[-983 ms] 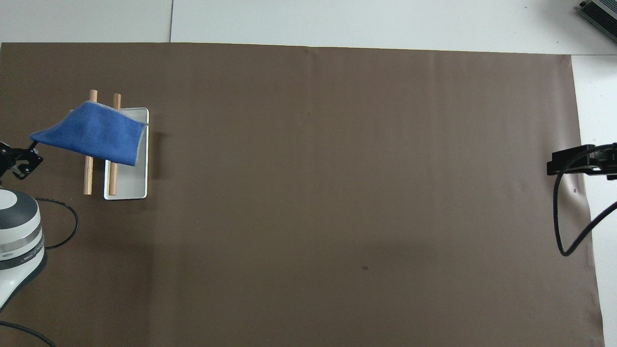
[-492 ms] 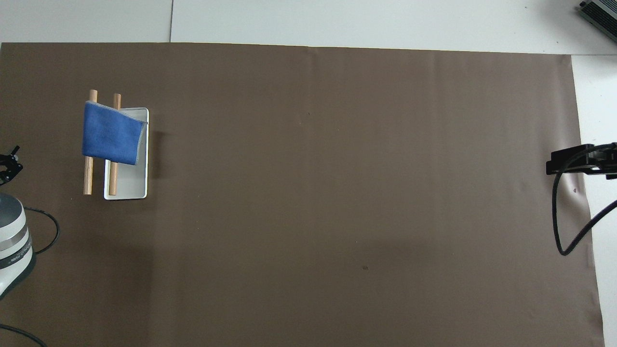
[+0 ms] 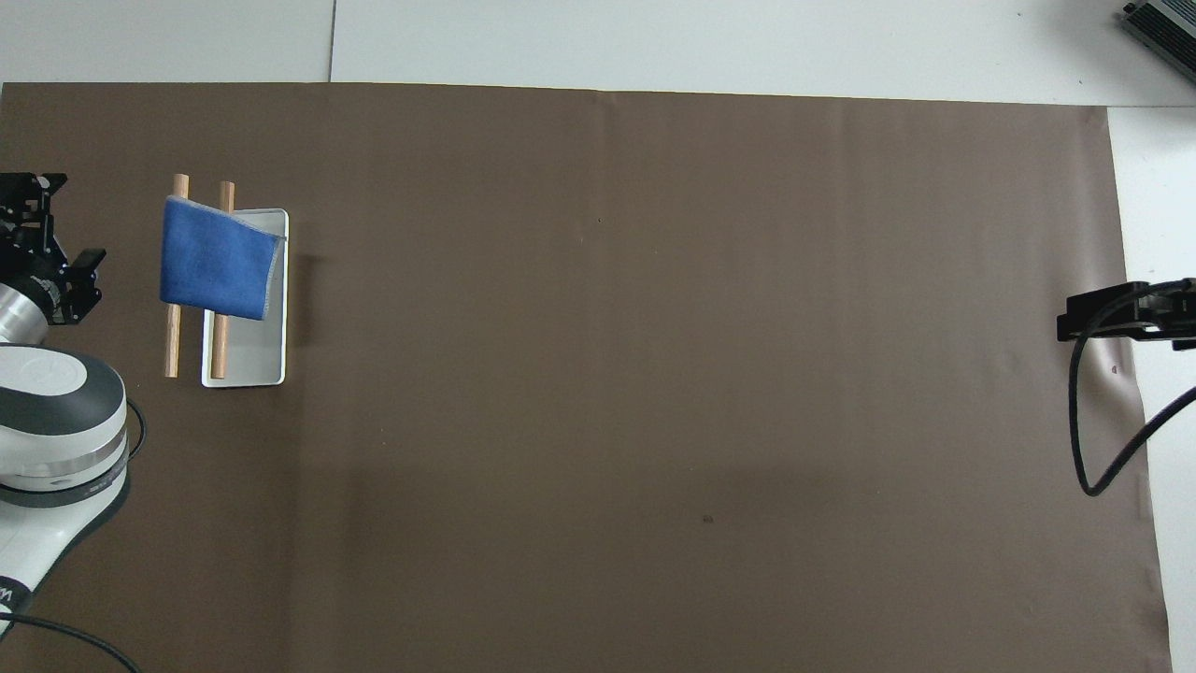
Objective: Right arm passes towel to left arm to hang
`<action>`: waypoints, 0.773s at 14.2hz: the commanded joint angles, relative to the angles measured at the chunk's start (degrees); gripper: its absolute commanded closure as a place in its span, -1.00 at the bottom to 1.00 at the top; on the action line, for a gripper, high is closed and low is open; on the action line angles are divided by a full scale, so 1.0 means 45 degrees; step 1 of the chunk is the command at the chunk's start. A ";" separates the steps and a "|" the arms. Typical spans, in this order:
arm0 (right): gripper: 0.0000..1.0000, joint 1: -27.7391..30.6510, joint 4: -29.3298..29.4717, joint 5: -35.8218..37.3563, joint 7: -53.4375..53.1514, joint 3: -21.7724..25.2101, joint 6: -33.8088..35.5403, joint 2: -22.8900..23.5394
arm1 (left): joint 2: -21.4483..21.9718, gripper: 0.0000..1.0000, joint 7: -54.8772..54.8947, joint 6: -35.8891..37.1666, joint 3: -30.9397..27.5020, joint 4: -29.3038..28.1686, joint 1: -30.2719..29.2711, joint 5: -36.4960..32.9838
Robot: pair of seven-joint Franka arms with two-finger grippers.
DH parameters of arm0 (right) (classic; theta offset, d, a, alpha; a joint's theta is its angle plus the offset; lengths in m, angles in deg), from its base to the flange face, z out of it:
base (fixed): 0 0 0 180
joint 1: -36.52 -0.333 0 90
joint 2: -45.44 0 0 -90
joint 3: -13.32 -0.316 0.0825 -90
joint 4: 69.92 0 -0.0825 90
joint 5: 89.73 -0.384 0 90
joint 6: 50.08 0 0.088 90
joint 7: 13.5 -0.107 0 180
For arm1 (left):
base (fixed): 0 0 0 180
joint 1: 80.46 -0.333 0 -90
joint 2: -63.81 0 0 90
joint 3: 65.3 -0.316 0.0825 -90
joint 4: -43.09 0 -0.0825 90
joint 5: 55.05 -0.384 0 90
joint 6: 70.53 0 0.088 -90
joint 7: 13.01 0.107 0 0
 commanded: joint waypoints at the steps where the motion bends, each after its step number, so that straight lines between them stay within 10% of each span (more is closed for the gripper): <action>1: -1.00 0.0186 0.0177 -0.0347 -0.0246 -0.0066 0.0415 -0.0036 | 0.0133 -1.00 0.2153 0.0064 -0.0129 0.0592 0.0519 0.0196; 11: -1.00 0.0011 -0.0130 -0.0329 -0.0246 -0.0105 0.0459 -0.0112 | 0.1579 -1.00 0.6864 0.0200 -0.0070 0.1177 0.1770 0.0119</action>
